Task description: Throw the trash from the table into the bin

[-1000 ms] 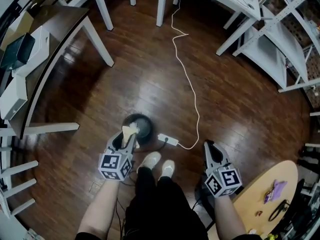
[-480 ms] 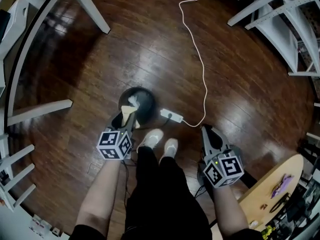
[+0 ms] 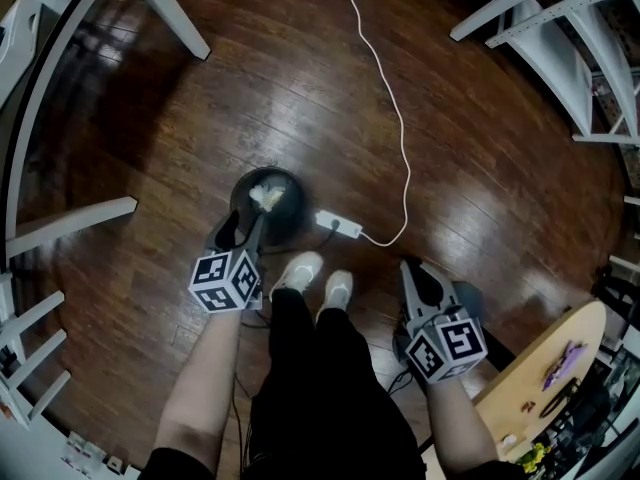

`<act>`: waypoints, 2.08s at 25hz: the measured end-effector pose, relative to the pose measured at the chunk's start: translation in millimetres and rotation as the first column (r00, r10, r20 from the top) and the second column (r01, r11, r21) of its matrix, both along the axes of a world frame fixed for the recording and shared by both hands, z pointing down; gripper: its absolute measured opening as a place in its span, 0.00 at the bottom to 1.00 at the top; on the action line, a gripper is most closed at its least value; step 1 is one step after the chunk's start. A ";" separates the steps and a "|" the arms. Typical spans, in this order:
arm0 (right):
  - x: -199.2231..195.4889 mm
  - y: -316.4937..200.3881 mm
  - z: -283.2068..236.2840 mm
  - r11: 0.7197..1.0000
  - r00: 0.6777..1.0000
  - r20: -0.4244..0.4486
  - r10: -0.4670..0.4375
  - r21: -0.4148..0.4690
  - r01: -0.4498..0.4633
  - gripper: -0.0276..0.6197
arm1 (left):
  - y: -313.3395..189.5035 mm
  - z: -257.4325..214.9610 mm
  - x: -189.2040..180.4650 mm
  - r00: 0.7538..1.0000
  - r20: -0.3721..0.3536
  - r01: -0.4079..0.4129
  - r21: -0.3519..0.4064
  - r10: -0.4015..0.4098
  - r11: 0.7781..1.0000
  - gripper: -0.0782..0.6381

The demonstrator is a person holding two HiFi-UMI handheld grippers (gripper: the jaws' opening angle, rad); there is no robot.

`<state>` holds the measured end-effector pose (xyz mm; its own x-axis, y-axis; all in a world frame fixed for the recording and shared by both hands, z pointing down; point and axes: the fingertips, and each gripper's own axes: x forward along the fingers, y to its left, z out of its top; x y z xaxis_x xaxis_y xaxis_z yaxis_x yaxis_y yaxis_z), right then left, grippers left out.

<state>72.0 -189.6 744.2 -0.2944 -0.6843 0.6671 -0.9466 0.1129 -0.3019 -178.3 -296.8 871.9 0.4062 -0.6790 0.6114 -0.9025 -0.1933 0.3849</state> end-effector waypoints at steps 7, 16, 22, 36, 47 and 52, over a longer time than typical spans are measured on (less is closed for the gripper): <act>-13.4 -8.2 -5.2 1.000 1.000 0.008 -0.010 0.018 0.010 0.05 | 8.0 -14.3 -5.7 1.000 -0.012 -0.015 0.016 0.016 1.000 0.40; -22.1 -13.1 -31.0 0.998 1.000 -0.005 -0.013 0.061 0.013 0.05 | 3.0 -66.3 -5.3 0.998 -0.056 -0.034 0.093 0.039 0.995 0.31; 9.1 -37.9 -94.3 0.979 0.995 -0.055 0.078 0.195 -0.066 0.05 | -31.7 -162.8 13.1 0.987 -0.107 -0.088 0.258 0.119 0.962 0.23; 148.4 47.6 -307.7 0.717 0.831 -0.069 0.552 0.549 -0.431 0.05 | -49.3 -417.2 183.5 0.789 -0.177 -0.367 0.633 0.588 0.682 0.11; 236.5 336.3 -381.7 0.322 0.406 -0.048 0.913 0.697 -0.641 0.05 | 109.2 -512.6 381.7 0.439 -0.155 -0.515 0.764 0.885 0.389 0.11; 240.4 498.0 -394.0 0.169 0.197 -0.046 0.979 0.723 -0.670 0.05 | 252.1 -536.7 453.7 0.233 -0.160 -0.550 0.792 0.959 0.266 0.11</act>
